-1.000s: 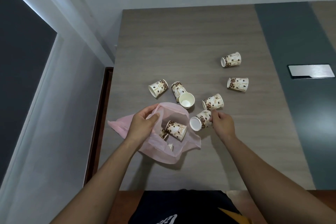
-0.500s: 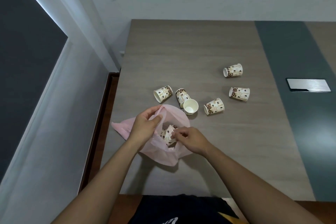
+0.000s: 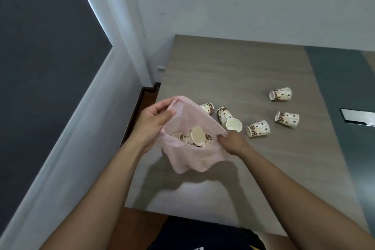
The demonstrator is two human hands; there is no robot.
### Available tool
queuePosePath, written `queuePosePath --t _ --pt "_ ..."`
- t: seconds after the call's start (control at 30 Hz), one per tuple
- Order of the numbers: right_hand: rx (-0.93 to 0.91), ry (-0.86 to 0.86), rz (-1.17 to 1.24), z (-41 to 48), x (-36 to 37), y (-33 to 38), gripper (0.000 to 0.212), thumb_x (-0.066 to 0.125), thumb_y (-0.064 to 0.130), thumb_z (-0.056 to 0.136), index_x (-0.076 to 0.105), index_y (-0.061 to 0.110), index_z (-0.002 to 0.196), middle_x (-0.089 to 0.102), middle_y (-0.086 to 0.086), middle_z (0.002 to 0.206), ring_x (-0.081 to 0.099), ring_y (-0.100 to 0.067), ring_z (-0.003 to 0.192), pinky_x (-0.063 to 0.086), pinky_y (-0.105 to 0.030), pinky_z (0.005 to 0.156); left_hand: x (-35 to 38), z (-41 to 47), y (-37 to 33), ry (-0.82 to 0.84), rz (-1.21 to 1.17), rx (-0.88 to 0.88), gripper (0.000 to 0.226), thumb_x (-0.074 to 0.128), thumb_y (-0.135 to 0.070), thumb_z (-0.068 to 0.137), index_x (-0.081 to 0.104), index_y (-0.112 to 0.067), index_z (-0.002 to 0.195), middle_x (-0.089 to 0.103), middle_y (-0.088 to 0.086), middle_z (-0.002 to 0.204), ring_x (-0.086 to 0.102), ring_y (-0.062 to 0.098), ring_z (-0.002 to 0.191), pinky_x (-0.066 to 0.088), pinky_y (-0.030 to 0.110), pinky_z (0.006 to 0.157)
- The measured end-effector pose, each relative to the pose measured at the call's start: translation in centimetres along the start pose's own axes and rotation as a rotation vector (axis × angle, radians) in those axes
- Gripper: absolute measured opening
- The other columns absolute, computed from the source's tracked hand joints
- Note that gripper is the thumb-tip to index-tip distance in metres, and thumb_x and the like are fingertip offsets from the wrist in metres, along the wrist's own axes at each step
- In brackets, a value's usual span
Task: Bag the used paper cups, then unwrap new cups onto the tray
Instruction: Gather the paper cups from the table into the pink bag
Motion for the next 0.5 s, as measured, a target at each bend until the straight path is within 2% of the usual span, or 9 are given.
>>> queuePosePath --t 0.07,0.13,0.2,0.27,0.37,0.43,0.5 --pt "-0.141 -0.057 0.177 -1.1 -1.8 3.1 0.03 0.055 0.025 0.109 0.071 0.011 0.087 0.073 -0.006 0.086 0.069 -0.024 0.085 0.049 -0.033 0.07 -1.1 -0.4 0.5 -0.09 0.097 0.023 0.04 0.074 -0.005 0.104 0.078 -0.021 0.141 0.085 -0.002 0.127 0.081 0.02 0.117 0.065 0.049 0.106" --pt "-0.243 -0.117 0.315 -2.5 -3.2 5.7 0.032 0.056 0.023 0.11 0.063 0.012 0.08 0.065 0.001 0.072 0.058 -0.008 0.063 0.043 -0.024 0.057 -1.7 -0.7 1.0 -0.141 0.138 0.048 0.046 0.076 -0.008 0.101 0.077 -0.025 0.144 0.084 -0.007 0.131 0.08 0.018 0.121 0.063 0.054 0.109" --pt "-0.242 -0.086 0.328 -2.9 -3.4 6.7 0.031 0.057 0.021 0.108 0.062 0.007 0.081 0.061 0.0 0.066 0.054 -0.008 0.05 0.042 -0.02 0.048 -2.1 -1.0 0.9 -0.187 0.154 0.099 0.049 0.073 -0.008 0.101 0.075 -0.026 0.146 0.082 -0.009 0.135 0.078 0.014 0.126 0.061 0.052 0.113" --pt "-0.19 -0.049 0.262 -2.8 -3.2 6.3 0.032 0.057 0.021 0.106 0.063 0.007 0.077 0.061 -0.002 0.063 0.056 -0.016 0.047 0.047 -0.024 0.044 -2.5 -1.0 0.1 -0.241 0.129 0.163 0.049 0.069 -0.003 0.102 0.075 -0.024 0.146 0.08 -0.011 0.137 0.075 0.009 0.129 0.059 0.043 0.117" --pt "-0.104 -0.175 0.334 -2.4 -3.7 4.6 0.038 0.057 0.027 0.107 0.068 0.001 0.081 0.061 -0.006 0.066 0.054 -0.022 0.053 0.046 -0.032 0.051 -3.2 -0.9 -1.8 -0.311 0.017 0.239 0.04 0.073 -0.006 0.105 0.078 -0.021 0.142 0.083 -0.011 0.131 0.077 0.009 0.125 0.062 0.035 0.109" --pt "-0.061 -0.239 0.423 -2.3 -4.1 3.2 0.032 0.059 0.021 0.105 0.076 0.001 0.087 0.061 -0.009 0.068 0.052 -0.023 0.056 0.041 -0.027 0.047 -3.7 -0.5 -2.8 -0.318 -0.017 0.274 0.034 0.077 -0.011 0.104 0.081 -0.019 0.137 0.085 -0.008 0.127 0.079 0.012 0.122 0.063 0.033 0.104" --pt "-0.05 -0.188 0.351 -2.3 -3.6 1.9 0.035 0.063 0.027 0.106 0.075 0.006 0.081 0.063 -0.009 0.069 0.054 -0.023 0.053 0.039 -0.024 0.039 -3.7 0.1 -2.8 -0.291 0.017 0.267 0.028 0.077 -0.008 0.103 0.085 -0.018 0.128 0.087 -0.004 0.122 0.08 0.016 0.118 0.065 0.036 0.104"
Point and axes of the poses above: each hand's wrist, its own z-axis towards the middle knuckle, its own x-axis out of the palm, y = z × x, the point moved 3 cm from there along z, towards the middle knuckle
